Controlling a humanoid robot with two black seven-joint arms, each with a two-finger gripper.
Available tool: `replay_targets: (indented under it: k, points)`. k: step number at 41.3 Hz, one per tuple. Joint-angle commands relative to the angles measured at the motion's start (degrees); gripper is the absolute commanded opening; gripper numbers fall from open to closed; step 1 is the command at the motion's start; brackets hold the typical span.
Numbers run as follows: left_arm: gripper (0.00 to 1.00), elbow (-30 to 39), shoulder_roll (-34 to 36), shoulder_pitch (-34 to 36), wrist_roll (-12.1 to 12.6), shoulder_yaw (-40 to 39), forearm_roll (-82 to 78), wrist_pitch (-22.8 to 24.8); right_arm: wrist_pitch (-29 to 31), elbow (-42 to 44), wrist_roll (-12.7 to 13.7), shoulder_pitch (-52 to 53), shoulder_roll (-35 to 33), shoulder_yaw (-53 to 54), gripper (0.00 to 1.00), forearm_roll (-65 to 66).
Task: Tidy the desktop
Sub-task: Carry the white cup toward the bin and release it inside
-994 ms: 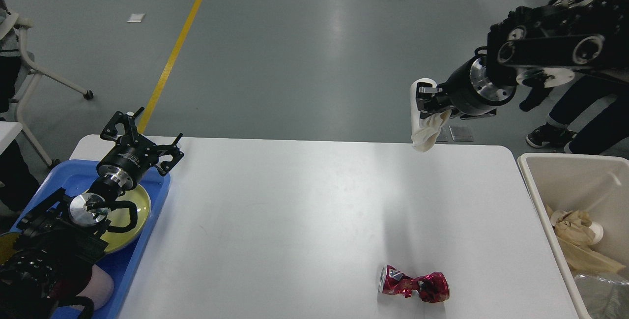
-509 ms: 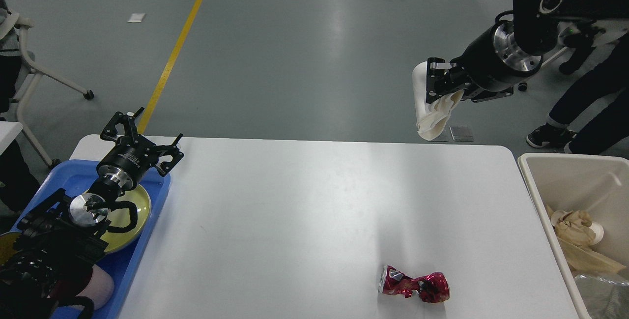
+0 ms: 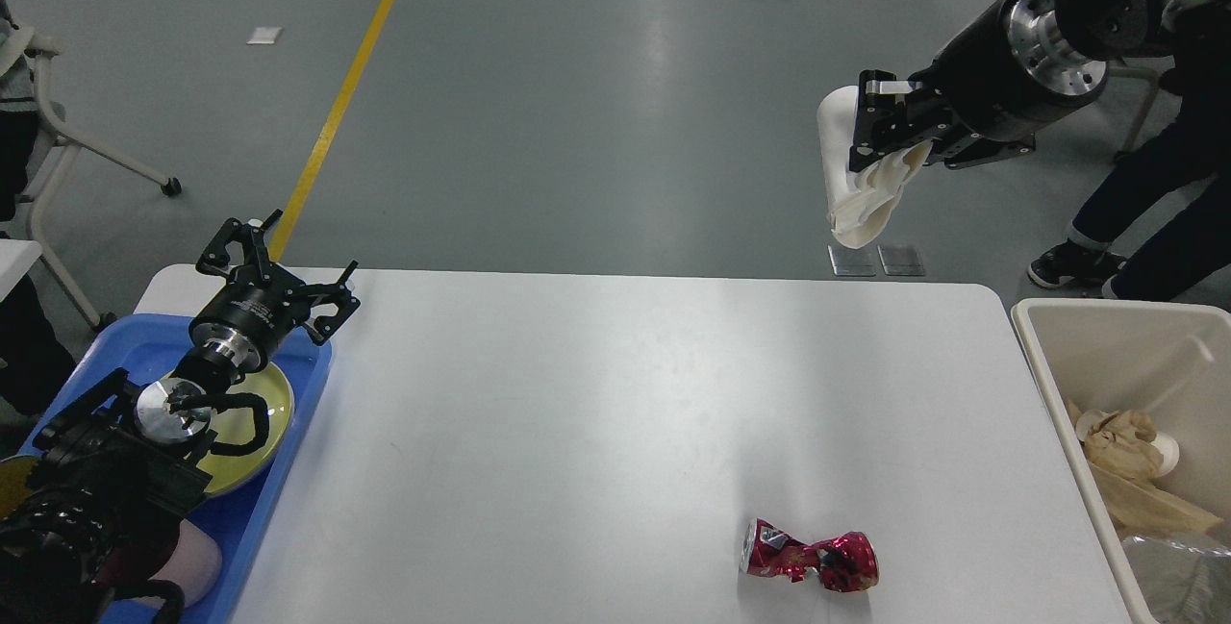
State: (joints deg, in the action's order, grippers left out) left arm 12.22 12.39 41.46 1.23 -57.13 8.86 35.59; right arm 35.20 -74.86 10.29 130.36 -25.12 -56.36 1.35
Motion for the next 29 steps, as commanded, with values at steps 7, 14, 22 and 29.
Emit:
replay_targets:
  k: [7,14,22,29]
  points:
    - [1.00,0.00,0.00,0.03,0.00,0.00,0.01,0.00,-0.22,-0.02,-0.36,2.17,4.90,-2.52,0.00,-0.30]
    - [1.00,0.00,0.00,0.03,0.09,0.00,0.01,0.00,-0.22,-4.15,-0.36,2.44,-0.18,-1.47,0.00,-0.12]
    - [1.00,0.00,0.00,0.03,0.00,0.00,-0.07,0.00,-1.01,-6.44,-0.36,2.35,-1.16,-1.29,0.00,-0.12]
    - [1.00,0.00,0.00,0.03,0.00,0.00,0.01,0.00,-1.19,-6.44,-0.27,1.13,-1.86,-2.08,0.00,-0.12]
